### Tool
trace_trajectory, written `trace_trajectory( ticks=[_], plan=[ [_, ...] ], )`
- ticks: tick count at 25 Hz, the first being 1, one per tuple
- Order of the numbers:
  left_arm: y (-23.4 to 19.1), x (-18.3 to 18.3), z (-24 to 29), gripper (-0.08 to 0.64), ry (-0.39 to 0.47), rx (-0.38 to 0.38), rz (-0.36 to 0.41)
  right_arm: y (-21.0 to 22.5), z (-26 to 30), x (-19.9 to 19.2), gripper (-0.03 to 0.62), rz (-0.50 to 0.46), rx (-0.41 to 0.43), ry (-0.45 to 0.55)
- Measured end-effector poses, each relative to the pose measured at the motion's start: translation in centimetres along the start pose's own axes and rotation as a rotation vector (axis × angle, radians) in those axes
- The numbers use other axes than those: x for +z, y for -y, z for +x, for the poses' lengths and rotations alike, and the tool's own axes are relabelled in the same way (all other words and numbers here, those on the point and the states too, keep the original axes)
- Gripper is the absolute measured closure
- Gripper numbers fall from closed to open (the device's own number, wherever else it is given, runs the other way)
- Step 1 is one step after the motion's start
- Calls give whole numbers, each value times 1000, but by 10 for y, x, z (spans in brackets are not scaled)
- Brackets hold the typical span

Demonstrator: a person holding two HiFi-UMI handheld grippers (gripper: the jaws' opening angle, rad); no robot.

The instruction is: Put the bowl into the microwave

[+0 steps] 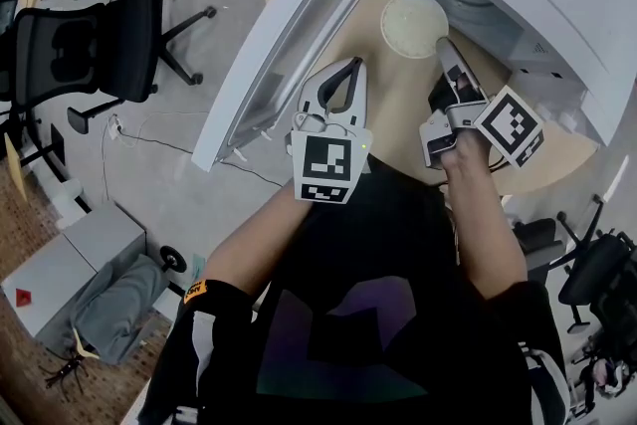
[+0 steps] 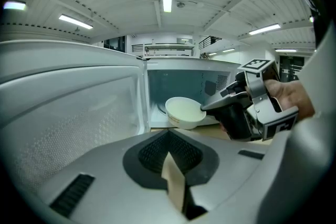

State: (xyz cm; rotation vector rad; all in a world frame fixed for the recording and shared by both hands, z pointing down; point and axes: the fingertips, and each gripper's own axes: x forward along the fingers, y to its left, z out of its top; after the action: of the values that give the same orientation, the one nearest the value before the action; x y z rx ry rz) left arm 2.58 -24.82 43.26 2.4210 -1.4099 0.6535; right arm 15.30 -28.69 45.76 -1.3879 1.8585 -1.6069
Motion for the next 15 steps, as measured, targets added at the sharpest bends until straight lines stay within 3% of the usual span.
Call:
trace_trajectory(
  ticks=[15],
  plan=[
    [10, 32, 38, 515, 20, -29, 18, 19, 9, 45, 546, 55, -48, 147]
  ],
)
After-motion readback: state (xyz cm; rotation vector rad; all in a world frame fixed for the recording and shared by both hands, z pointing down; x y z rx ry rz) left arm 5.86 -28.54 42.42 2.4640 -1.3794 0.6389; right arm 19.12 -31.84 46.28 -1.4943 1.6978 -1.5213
